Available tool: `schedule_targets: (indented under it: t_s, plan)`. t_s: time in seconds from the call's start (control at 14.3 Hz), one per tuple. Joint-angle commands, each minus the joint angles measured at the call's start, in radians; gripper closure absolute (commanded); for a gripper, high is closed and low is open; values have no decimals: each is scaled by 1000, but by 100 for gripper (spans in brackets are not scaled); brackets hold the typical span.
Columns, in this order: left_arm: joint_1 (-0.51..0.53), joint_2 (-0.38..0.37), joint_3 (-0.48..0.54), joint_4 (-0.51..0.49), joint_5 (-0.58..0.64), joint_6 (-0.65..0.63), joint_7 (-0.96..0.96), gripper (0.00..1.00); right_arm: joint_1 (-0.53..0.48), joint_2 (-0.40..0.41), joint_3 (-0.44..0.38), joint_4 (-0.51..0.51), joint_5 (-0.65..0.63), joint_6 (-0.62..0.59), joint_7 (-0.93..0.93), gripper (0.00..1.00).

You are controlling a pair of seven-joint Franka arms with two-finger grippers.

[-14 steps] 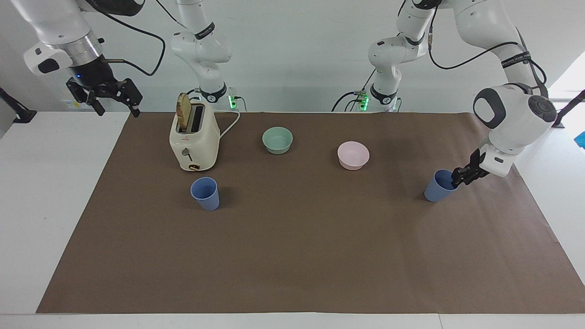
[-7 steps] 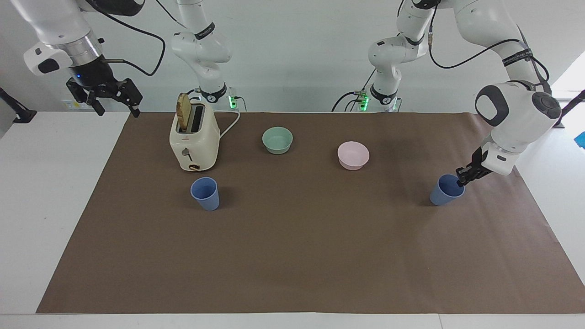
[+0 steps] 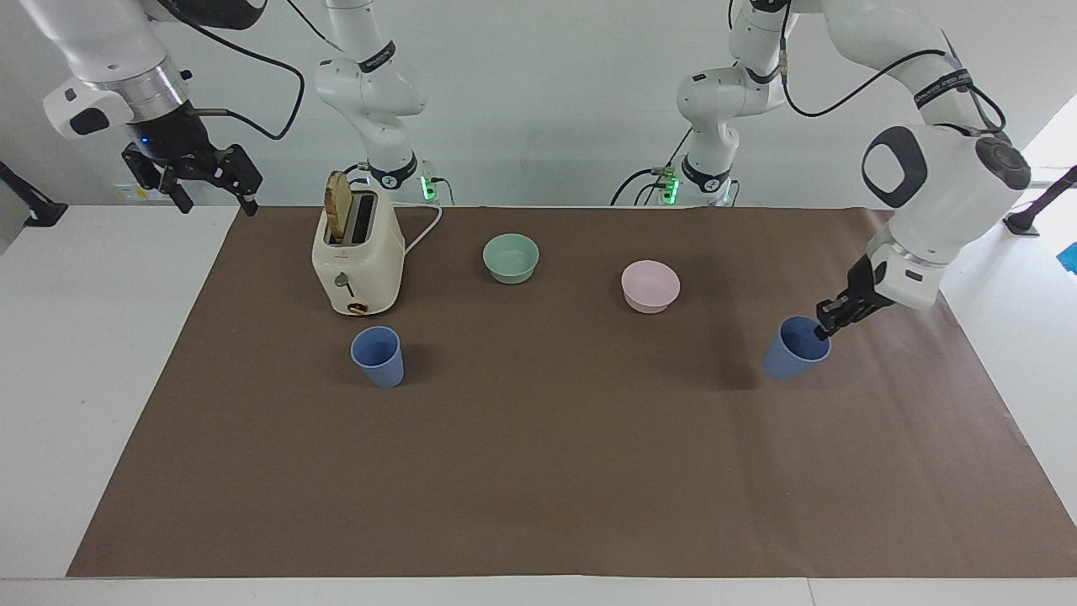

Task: Stack blue cups with both arms
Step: 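Carry the blue cup with the left gripper toward the table center and set it down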

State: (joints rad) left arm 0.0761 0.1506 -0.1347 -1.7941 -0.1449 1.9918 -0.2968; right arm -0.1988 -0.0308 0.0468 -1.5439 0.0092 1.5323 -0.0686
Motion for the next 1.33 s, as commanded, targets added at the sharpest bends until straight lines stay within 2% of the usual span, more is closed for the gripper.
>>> schedule_targets:
  t_s: [0.0,0.28,0.49,0.91,1.26]
  plan:
    - [-138,-2,15,-10,-10,38,-180,100,-2,-12,2,-10,-15,-3,18,0]
    - [-318,33,15,-24,-10,151,-395,100,-2,-12,2,-10,-17,-3,16,0]
    - [-409,52,17,-43,-10,182,-455,100,-2,-12,2,-10,-15,-3,16,0]
    - [-476,96,18,-71,-1,260,-472,100,-2,-12,2,-10,-17,-3,16,0]
    - [-492,96,17,-97,-1,283,-470,100,-2,-12,2,-10,-17,-3,16,0]
